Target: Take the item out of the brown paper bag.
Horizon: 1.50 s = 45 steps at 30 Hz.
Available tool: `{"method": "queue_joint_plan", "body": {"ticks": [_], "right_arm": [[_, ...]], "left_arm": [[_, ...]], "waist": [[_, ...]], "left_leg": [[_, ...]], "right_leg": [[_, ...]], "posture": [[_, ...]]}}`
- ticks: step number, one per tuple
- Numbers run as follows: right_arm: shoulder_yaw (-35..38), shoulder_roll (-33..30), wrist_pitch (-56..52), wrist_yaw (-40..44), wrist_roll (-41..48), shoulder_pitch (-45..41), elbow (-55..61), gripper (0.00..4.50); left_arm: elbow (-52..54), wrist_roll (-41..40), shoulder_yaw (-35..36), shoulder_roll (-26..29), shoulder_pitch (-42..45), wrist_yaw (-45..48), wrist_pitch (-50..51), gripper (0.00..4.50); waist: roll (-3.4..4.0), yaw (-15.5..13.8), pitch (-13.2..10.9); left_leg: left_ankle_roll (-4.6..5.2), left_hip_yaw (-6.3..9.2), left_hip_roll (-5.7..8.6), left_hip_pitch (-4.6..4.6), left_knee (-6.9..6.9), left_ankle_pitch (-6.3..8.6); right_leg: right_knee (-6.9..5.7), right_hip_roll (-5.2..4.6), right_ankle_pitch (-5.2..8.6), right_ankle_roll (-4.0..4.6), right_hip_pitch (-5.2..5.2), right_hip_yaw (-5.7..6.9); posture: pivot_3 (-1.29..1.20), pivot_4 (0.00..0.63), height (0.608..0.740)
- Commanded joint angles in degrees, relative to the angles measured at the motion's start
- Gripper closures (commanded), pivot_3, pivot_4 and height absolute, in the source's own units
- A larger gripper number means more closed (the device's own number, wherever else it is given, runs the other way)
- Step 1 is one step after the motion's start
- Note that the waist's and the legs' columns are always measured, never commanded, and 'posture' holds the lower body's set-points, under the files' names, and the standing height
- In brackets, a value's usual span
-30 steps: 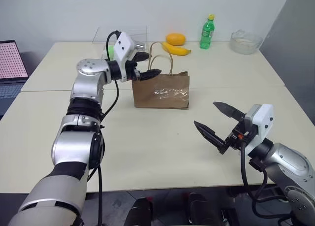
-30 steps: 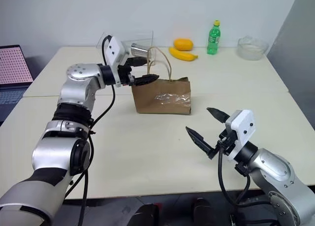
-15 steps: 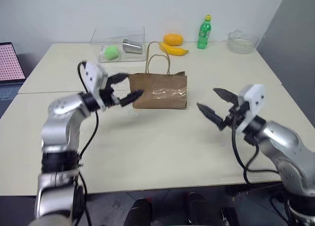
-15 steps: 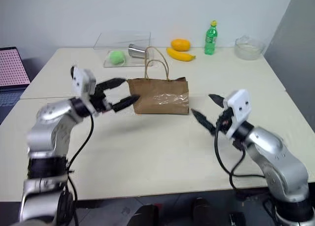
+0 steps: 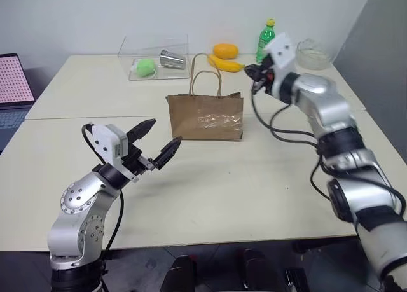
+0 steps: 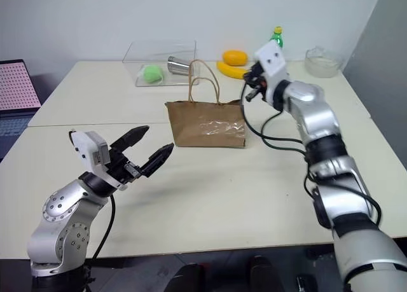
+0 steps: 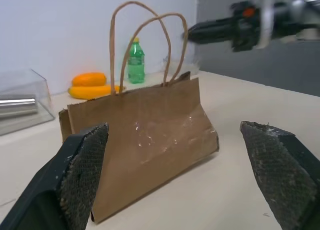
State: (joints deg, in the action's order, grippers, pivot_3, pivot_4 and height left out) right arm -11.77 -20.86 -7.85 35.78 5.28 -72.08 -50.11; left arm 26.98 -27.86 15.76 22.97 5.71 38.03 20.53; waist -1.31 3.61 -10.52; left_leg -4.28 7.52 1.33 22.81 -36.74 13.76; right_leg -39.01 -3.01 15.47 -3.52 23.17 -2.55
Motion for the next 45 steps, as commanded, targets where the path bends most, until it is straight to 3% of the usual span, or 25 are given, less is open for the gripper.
{"method": "queue_joint_plan", "body": {"ticks": [1,6,10,14,22,27,30,33,38,45], "right_arm": [[-1.52,1.62,7.94,0.03,-5.75,-4.66,-11.35,4.46],[-4.5,4.0,13.78,5.18,-11.85,-6.29,-18.85,4.46],[-4.93,2.11,15.39,22.6,-10.08,-2.46,-11.58,4.46],[-4.96,-0.14,12.29,30.37,-8.92,4.09,-0.25,4.46],[-5.39,-3.67,2.09,32.07,-7.58,21.99,27.93,4.46],[-3.0,-2.26,-3.56,28.7,-5.25,27.46,37.23,4.46],[-1.01,-2.36,-8.49,27.01,-2.33,30.52,44.21,3.64],[1.75,-4.29,-15.51,26.08,1.89,35.49,55.23,2.53],[7.47,-9.19,-28.86,24.72,12.95,50.03,77.35,0.71],[8.87,-13.76,-34.58,19.27,18.59,64.09,90.45,0.71]], "left_arm": [[1.89,0.07,-0.61,1.06,-0.55,-0.14,-2.12,0.07],[1.43,0.43,-2.08,2.93,-1.38,1.23,-3.51,0.07],[1.19,0.64,-1.8,5.21,-4.07,3.17,-4.81,0.07],[1.39,0.54,-1.77,7.52,-6.88,5.32,-5.84,0.07],[3.73,-0.84,6.07,14.76,-19.28,12.05,-8.12,0.07],[1.42,-1.2,8.47,17.87,-18.75,13.68,-8.5,0.07],[0.11,-0.75,6.54,18.75,-16.76,15.21,-9.45,0.0],[-1.84,1.56,3.99,19.43,-13.51,17.2,-12.67,0.0],[-10.84,5.47,-0.71,22.27,-6.98,25.49,-22.55,0.0],[-28.8,12.59,-9.95,23.31,5.96,36.64,-43.11,0.0]], "waist": [[0.0,-0.2,0.0],[0.04,-0.18,-0.02],[0.08,0.16,-0.05],[0.08,0.15,-0.04],[0.15,-0.02,-0.06],[0.17,-0.32,-0.08],[0.17,-0.35,-0.08],[0.17,-0.68,-0.08],[0.17,-1.7,-0.07],[0.17,-1.43,-0.07]], "left_leg": [[0.0,0.02,0.02,0.02,0.02,0.0],[-0.01,0.01,0.04,0.05,0.02,0.0],[-0.01,0.02,0.0,0.03,0.05,0.0],[0.0,0.05,-0.01,0.01,0.06,0.0],[0.0,0.05,-0.04,0.0,0.09,0.01],[0.0,0.06,-0.04,-0.01,0.07,0.01],[0.0,0.06,-0.04,-0.01,0.07,0.01],[-0.01,0.09,-0.03,0.02,0.09,0.01],[-0.01,0.11,-0.02,0.04,0.11,0.01],[0.01,-0.03,-0.09,-0.03,0.13,0.01]], "right_leg": [[0.01,-0.01,0.0,0.0,0.0,0.01],[0.03,-0.02,0.0,0.0,0.04,-0.01],[0.0,0.0,0.0,0.0,0.06,0.0],[0.0,0.01,0.0,0.0,0.04,0.02],[0.0,0.02,0.01,0.01,0.04,0.01],[0.0,0.02,0.01,0.01,0.0,0.04],[0.01,0.02,0.01,0.01,-0.01,0.05],[0.05,0.01,0.02,0.01,0.0,0.07],[0.09,0.0,0.02,0.01,0.0,0.09],[0.1,0.03,0.03,0.0,-0.01,0.07]], "posture": [[0.0,0.15,0.74],[0.0,0.15,0.74],[0.0,0.15,0.74],[0.0,0.15,0.74],[0.0,0.15,0.74],[0.0,0.15,0.74],[0.0,0.15,0.74],[0.0,0.15,0.74],[0.0,0.15,0.74],[0.0,0.15,0.74]]}}
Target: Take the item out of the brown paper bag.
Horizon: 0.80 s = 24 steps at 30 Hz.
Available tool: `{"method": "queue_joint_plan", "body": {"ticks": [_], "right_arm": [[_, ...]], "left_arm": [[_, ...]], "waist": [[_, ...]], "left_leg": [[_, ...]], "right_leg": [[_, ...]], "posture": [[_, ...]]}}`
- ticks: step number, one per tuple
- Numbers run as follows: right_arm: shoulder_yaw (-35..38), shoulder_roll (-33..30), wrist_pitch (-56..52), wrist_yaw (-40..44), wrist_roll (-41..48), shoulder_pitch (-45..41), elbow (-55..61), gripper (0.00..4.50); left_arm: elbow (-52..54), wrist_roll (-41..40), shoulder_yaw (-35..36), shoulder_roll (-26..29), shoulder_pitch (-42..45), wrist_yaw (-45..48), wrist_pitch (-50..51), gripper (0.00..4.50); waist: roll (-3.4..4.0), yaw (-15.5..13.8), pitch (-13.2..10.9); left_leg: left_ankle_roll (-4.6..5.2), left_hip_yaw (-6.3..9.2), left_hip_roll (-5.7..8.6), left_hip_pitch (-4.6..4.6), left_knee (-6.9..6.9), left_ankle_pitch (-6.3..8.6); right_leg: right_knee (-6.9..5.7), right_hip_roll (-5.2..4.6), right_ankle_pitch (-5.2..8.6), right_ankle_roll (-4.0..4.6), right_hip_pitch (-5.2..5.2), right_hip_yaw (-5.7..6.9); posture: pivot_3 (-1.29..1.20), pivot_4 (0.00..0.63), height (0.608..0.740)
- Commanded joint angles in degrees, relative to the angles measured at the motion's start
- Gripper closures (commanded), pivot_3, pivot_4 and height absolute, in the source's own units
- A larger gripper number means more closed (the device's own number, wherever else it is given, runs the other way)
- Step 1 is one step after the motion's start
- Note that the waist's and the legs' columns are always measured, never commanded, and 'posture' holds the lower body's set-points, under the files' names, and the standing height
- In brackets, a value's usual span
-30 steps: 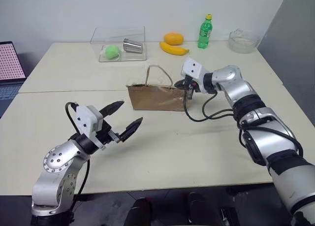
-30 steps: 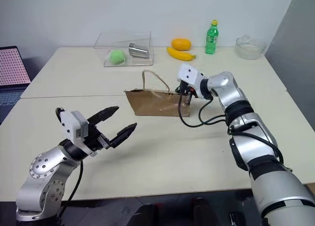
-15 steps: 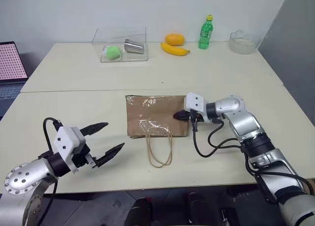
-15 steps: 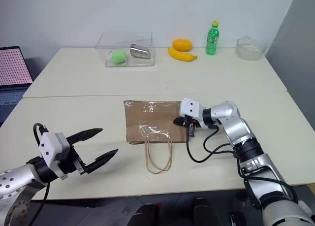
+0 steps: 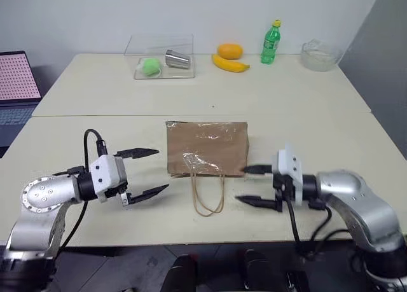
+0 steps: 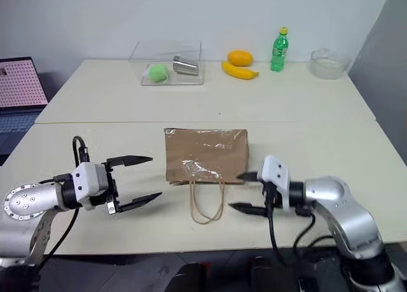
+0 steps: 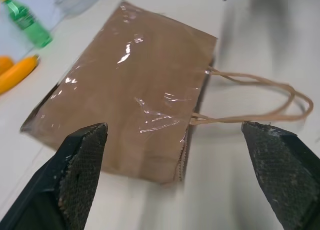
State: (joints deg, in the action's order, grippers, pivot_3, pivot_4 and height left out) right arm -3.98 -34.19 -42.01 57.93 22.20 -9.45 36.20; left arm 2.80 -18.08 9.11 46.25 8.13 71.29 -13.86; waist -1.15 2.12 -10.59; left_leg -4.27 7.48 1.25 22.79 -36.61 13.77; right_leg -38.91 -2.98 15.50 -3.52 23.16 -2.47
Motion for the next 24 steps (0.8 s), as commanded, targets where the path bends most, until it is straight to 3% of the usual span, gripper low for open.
{"method": "queue_joint_plan", "body": {"ticks": [1,11,24], "right_arm": [[0.74,-0.41,-0.53,-3.96,1.52,2.21,4.81,0.71],[-0.4,-2.56,-1.14,-10.18,2.34,8.05,9.6,0.71],[0.78,-5.32,-2.89,-13.28,6.16,8.6,11.59,0.71]], "left_arm": [[-6.64,3.71,-4.85,-0.67,5.31,3.98,-10.93,0.0],[-19.18,7.75,-14.47,-5.62,12.45,5.88,-24.43,0.0],[-22.26,7.52,-20.01,-11.29,14.94,4.95,-26.0,0.0]], "waist": [[0.0,-0.01,0.0],[-0.03,-0.06,0.02],[-0.05,-0.12,0.03]], "left_leg": [[0.0,-0.01,0.01,0.0,-0.01,0.0],[0.0,0.1,0.05,0.05,-0.04,0.0],[0.0,0.13,0.06,0.05,-0.09,0.0]], "right_leg": [[0.0,0.0,0.0,0.0,0.0,0.0],[-0.02,-0.01,0.0,0.0,-0.01,0.02],[-0.03,0.0,0.0,-0.01,-0.07,0.03]], "posture": [[0.0,0.15,0.74],[0.0,0.15,0.74],[0.0,0.15,0.74]]}}
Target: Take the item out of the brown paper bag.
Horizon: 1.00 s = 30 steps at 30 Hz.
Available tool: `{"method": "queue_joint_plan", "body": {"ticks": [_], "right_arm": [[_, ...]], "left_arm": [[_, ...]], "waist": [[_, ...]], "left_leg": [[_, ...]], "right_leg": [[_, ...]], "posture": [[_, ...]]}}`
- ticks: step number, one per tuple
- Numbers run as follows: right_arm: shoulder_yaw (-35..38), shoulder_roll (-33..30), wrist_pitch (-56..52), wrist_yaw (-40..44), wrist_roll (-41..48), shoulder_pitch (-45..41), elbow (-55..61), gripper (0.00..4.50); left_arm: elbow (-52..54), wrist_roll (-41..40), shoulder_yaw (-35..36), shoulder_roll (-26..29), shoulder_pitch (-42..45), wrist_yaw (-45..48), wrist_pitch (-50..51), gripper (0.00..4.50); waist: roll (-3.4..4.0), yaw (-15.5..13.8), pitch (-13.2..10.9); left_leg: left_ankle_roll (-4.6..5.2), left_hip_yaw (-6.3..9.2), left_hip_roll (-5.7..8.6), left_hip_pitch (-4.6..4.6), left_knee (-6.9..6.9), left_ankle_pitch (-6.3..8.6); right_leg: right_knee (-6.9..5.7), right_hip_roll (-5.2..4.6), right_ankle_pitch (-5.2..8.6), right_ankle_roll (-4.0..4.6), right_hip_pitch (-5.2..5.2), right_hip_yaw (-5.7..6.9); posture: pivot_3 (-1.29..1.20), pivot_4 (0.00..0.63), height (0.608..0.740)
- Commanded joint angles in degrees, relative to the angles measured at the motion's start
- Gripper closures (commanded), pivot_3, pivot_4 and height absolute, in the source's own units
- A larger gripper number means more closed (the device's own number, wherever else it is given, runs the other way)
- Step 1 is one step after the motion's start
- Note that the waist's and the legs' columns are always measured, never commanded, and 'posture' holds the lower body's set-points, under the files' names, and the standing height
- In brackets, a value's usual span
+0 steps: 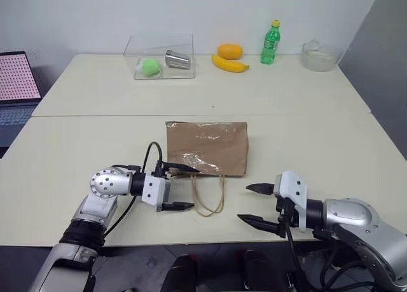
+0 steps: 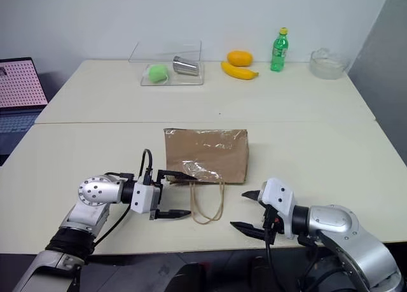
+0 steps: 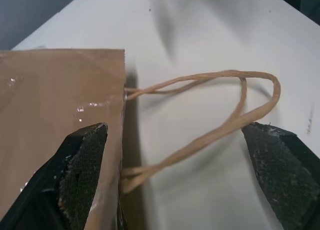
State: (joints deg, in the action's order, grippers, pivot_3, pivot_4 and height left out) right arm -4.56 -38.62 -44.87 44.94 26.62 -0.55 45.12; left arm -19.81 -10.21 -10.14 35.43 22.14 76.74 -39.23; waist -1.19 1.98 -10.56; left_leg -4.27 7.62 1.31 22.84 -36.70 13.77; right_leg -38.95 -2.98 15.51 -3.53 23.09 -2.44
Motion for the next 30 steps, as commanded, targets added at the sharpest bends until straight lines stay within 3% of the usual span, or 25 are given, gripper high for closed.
{"method": "queue_joint_plan", "body": {"ticks": [1,10,14,21,25,30], "right_arm": [[1.34,-1.09,0.0,-0.35,1.98,-0.28,2.72,0.71],[1.2,-2.22,0.1,-1.09,3.91,1.68,3.34,0.71],[0.98,-2.75,0.51,-1.5,4.08,2.64,3.53,0.68],[-0.61,-3.11,0.99,-2.4,3.62,2.82,3.18,0.68],[-3.07,-2.4,1.61,-3.66,1.99,0.41,2.14,0.68],[-8.77,-0.26,2.07,-4.68,-0.69,-4.69,0.2,0.68]], "left_arm": [[0.39,-0.54,-1.04,-0.57,0.93,-0.21,-0.63,0.0],[1.19,-2.28,-1.87,-2.67,1.89,0.41,0.45,0.0],[2.4,-3.52,-2.39,-3.58,2.41,0.74,1.44,0.86],[4.47,-4.58,-2.58,-4.27,3.14,0.45,3.58,3.12],[7.46,-6.71,-0.83,-6.09,5.26,-5.02,14.95,4.39],[7.85,-7.48,1.01,-8.53,10.83,-10.8,25.74,4.45]], "waist": [[0.0,0.05,0.0],[-0.02,-0.06,0.01],[-0.02,-0.04,0.01],[-0.02,-0.03,0.01],[-0.02,-0.05,0.01],[-0.03,0.04,0.01]], "left_leg": [[0.0,0.0,0.0,0.0,0.0,0.0],[0.0,0.02,0.0,0.0,-0.02,0.0],[0.0,0.01,0.0,0.0,-0.02,0.0],[0.0,0.02,0.0,-0.01,-0.02,0.0],[0.0,0.03,0.0,0.0,-0.04,0.0],[0.0,0.07,0.0,0.01,-0.13,0.0]], "right_leg": [[0.0,0.0,0.0,0.0,0.0,0.0],[0.0,0.0,0.0,0.0,-0.01,0.01],[0.0,0.0,0.0,0.0,-0.02,0.01],[0.0,0.01,0.0,0.0,-0.02,0.01],[0.0,0.01,0.0,-0.01,-0.03,0.02],[-0.01,0.04,0.01,-0.03,-0.05,0.05]], "posture": [[0.0,0.15,0.74],[0.0,0.15,0.74],[0.0,0.15,0.74],[0.0,0.15,0.74],[0.0,0.15,0.74],[0.0,0.15,0.74]]}}
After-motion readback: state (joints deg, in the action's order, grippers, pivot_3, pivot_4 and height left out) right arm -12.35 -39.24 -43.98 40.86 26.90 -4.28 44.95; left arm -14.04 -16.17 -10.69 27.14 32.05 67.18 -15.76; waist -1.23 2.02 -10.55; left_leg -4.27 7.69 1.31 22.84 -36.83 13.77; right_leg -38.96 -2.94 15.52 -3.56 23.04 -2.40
